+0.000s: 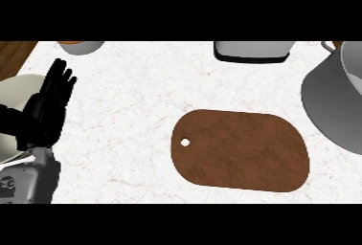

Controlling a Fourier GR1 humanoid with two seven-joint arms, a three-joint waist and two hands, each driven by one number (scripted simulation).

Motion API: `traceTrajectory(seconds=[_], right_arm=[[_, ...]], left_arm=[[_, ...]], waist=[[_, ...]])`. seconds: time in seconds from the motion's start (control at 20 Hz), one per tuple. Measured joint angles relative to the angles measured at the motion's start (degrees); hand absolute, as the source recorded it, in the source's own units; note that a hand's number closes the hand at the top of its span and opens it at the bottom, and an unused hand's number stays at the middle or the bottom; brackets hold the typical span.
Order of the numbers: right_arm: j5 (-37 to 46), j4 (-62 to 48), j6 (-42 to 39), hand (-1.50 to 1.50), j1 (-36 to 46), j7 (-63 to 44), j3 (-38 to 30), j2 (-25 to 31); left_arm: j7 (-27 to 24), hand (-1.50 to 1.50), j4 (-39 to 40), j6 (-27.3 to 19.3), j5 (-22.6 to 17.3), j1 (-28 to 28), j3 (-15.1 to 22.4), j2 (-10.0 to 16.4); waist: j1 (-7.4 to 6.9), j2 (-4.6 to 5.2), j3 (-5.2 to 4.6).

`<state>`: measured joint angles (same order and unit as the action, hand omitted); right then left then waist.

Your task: Pick the tomato from the cutting board and place it in the pot

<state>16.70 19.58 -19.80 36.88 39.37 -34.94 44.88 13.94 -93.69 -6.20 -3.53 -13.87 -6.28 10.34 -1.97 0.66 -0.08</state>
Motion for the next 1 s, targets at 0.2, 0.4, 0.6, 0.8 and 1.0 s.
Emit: traceTrajectory(seconds=[0.2, 0.4, 0.6, 0.8, 1.0], right_arm=[[-2.0, -4.2, -3.9, -1.5, 0.4, 0.4, -2.3, 4.0], [-3.1, -6.4, -6.4, -1.5, -1.3, 0.5, -3.4, 7.3], [-3.6, -7.3, -8.2, -1.5, -2.5, 0.0, -3.7, 9.5], [-4.0, -7.5, -9.2, -1.5, -3.5, -0.6, -3.8, 11.4], [-4.1, -7.2, -10.0, -1.5, -4.8, -0.6, -3.6, 12.7]], left_arm=[[-0.3, 0.0, 0.3, 0.6, -0.6, 0.1, -0.6, 0.4], [-0.5, 0.0, 0.1, 0.4, -0.3, 0.1, -0.6, 0.4], [-0.8, 0.0, 0.3, 0.2, -0.1, 0.2, -0.3, -0.2], [-1.5, 0.0, 0.6, 0.4, 0.0, 0.6, -0.4, 0.0], [-1.3, 0.0, 0.4, 0.4, 0.0, 0.8, -0.4, 0.0]], waist=[[-0.36, 0.32, 0.25], [-0.35, 0.48, 0.42], [-0.38, 0.6, 0.57], [-0.44, 0.64, 0.64], [-0.34, 0.61, 0.71]])
